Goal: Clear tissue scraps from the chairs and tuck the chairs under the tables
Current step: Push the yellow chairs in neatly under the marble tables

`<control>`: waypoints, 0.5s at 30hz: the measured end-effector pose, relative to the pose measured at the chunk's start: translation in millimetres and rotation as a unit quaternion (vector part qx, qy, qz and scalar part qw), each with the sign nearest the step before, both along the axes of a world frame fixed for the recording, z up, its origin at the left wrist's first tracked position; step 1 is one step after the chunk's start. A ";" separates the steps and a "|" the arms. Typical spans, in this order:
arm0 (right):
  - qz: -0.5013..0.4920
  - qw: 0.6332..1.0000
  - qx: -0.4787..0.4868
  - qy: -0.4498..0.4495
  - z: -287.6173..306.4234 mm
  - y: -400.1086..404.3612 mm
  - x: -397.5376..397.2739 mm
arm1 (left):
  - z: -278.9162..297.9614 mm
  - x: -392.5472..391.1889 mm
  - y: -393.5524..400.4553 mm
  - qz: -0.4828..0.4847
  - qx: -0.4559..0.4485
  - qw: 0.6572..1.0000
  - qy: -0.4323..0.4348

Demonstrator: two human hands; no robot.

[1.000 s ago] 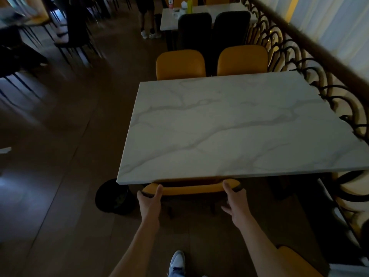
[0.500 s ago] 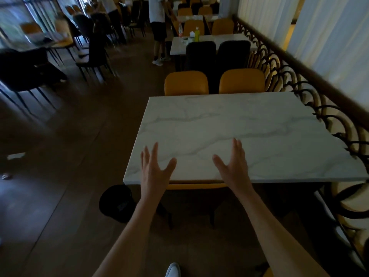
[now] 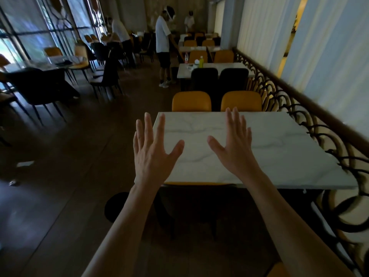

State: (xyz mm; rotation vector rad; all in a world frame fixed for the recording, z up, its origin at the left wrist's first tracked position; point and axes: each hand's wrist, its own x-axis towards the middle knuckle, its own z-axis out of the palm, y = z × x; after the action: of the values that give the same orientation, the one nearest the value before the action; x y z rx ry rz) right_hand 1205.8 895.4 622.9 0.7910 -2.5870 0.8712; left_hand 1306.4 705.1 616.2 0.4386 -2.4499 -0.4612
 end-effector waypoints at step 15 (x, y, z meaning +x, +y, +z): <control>-0.032 0.999 0.035 0.004 7.9 61.5 171.5 | 9.4 148.9 58.1 -0.065 0.023 0.998 0.011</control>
State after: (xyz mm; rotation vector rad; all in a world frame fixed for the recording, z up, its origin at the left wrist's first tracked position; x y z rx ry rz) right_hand 1377.3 956.9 630.8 0.7239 -2.6339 0.7606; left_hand 1455.2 763.2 625.7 0.2922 -2.4609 -0.5746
